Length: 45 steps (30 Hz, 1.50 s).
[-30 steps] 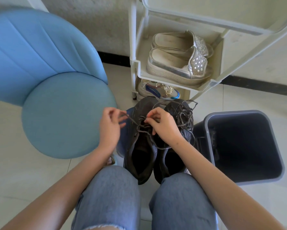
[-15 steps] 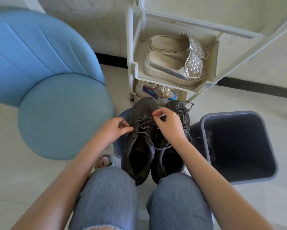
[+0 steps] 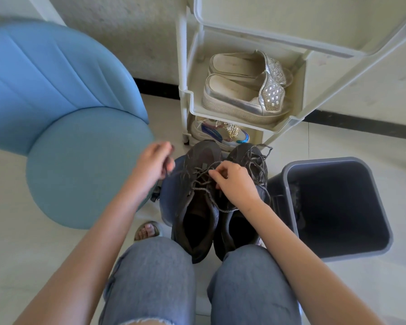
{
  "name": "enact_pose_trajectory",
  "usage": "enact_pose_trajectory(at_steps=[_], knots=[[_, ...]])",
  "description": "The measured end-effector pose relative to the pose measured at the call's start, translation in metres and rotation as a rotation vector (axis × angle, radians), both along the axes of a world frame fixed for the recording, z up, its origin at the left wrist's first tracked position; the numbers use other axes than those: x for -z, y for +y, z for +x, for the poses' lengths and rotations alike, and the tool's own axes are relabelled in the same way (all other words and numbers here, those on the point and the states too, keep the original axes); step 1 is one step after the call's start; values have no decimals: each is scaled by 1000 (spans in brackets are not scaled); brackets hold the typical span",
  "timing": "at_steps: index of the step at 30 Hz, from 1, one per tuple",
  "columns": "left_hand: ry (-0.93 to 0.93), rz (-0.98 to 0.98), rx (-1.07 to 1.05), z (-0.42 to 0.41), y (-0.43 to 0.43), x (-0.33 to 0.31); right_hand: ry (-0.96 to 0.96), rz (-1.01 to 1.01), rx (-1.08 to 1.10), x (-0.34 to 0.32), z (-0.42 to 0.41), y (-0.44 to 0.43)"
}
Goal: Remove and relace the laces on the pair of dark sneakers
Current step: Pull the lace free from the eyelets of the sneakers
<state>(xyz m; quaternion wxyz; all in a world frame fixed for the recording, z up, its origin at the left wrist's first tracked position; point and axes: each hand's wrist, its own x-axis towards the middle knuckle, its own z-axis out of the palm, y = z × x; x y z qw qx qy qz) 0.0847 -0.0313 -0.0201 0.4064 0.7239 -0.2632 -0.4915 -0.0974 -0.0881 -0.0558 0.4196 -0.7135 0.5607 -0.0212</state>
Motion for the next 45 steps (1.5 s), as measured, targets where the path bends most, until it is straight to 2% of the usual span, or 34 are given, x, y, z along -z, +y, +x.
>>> enact_pose_trajectory(at_steps=[2,4,6,9,11,14,16,18,22,26,29,32,34,36,38,40,45], knots=[[-341,228,272,-10,3,15,-46,7,47,1,-1,0],[-485,347,408,-16,4,24,-57,16,54,0,-1,0],[-498,378,493,-18,0,28,-41,26,45,-1,0,1],[-371,344,536,-15,-3,34,24,30,-13,-1,2,2],[-280,248,438,-13,-1,38,75,19,-47,0,4,1],[-172,85,-78,-5,6,34,152,14,-105,0,4,2],[-242,-13,-309,5,10,25,145,27,-96,0,3,2],[-323,-115,-332,6,14,15,107,44,-69,2,1,1],[-357,-114,-226,-1,15,6,21,77,-3,3,-2,1],[-170,39,-157,-1,-2,-7,-178,87,168,-4,-6,-2],[-27,-4,-128,-6,-15,-15,-242,76,217,-8,-10,-2],[-98,-80,152,-12,-16,-18,-250,28,214,-13,-13,0],[-262,-61,452,-18,-17,-15,-258,22,170,-16,-17,1],[-462,2,686,-27,-17,-7,-159,63,50,-17,-18,5],[-504,37,770,-33,-18,0,52,55,-110,-15,-14,10],[-478,34,759,-34,-18,3,192,29,-176,-13,-9,10],[-479,-46,683,-25,-21,7,237,-15,-168,-14,-3,10]])
